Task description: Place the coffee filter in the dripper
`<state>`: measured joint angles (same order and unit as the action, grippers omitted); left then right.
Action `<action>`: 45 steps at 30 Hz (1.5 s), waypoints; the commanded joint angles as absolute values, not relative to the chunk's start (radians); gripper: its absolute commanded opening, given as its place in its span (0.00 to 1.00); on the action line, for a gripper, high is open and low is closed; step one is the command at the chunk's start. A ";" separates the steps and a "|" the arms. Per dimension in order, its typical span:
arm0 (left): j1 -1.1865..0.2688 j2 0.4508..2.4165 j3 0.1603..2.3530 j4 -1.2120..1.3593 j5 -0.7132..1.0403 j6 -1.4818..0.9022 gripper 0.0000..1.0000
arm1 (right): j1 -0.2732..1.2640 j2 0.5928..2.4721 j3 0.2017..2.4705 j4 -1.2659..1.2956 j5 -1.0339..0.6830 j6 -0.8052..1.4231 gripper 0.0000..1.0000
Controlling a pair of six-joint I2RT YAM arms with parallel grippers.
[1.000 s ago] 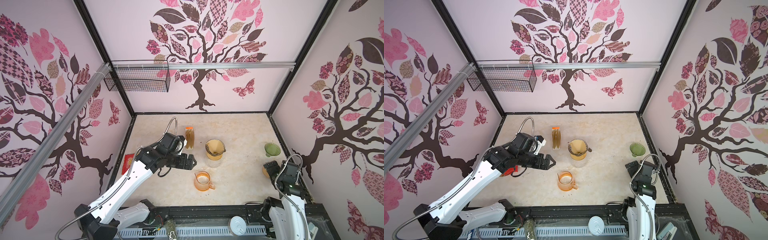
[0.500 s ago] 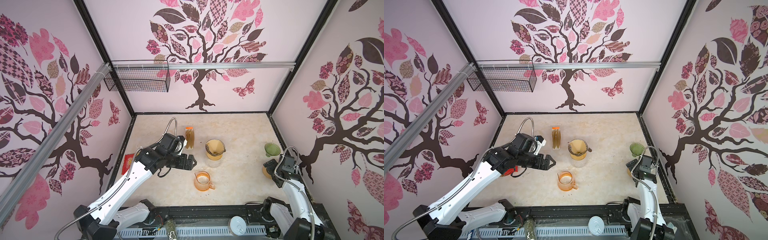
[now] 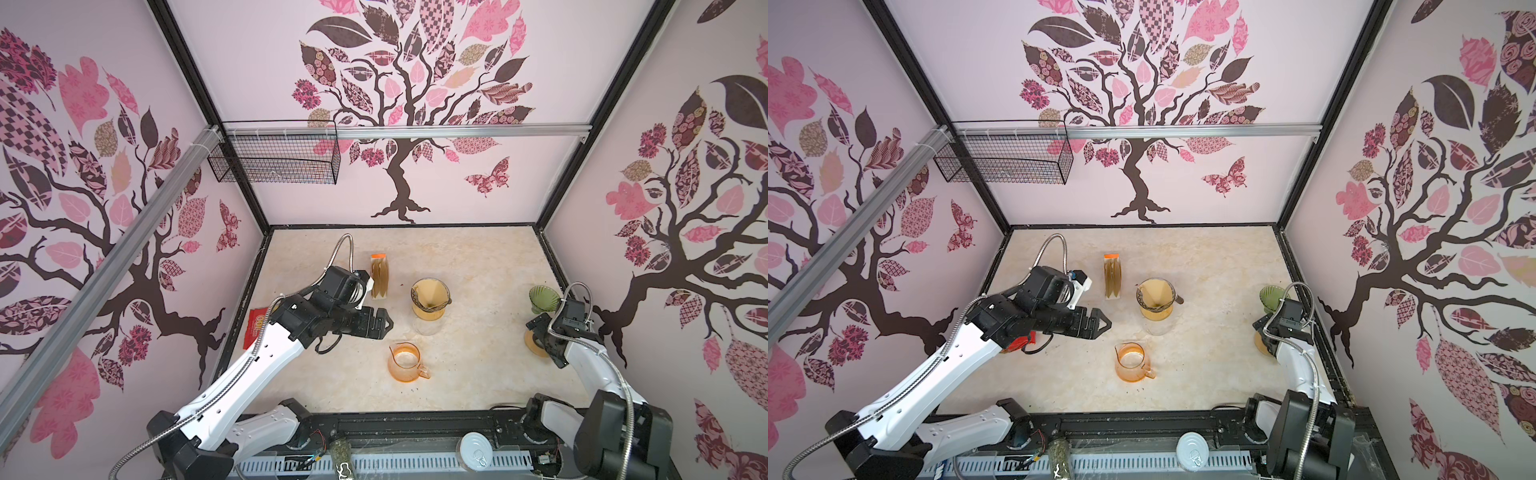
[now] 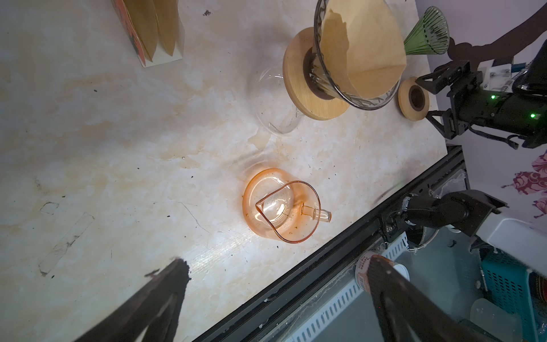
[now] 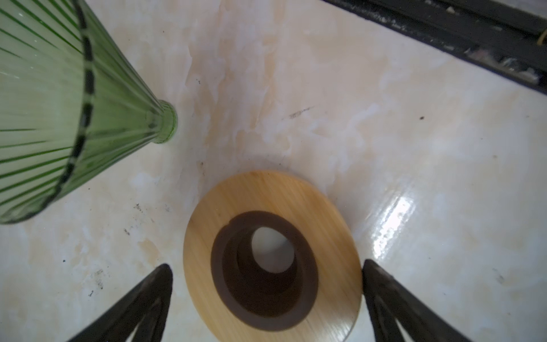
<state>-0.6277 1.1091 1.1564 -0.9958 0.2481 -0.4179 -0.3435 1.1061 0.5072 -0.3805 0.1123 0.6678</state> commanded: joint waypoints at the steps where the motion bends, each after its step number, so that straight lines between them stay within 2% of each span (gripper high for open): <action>1: -0.621 1.090 1.129 -0.984 0.241 -0.403 0.98 | -0.344 1.157 0.559 -0.367 0.112 0.644 1.00; 16: -0.615 1.078 1.133 -0.988 0.234 -0.405 0.98 | -0.321 1.324 0.631 -0.401 -0.008 0.590 1.00; 25: -0.610 1.075 1.137 -0.987 0.236 -0.408 0.98 | -0.179 1.303 0.633 -0.374 -0.072 0.620 0.96; 33: -0.608 1.074 1.135 -0.985 0.249 -0.412 0.98 | -0.125 1.283 0.597 -0.333 -0.139 0.646 0.93; 40: -0.608 1.078 1.134 -0.980 0.268 -0.419 0.98 | -0.139 1.182 0.582 -0.366 -0.103 0.677 1.00; 45: -0.608 1.073 1.138 -0.983 0.271 -0.420 0.98 | -0.259 1.098 0.508 -0.367 -0.151 0.700 1.00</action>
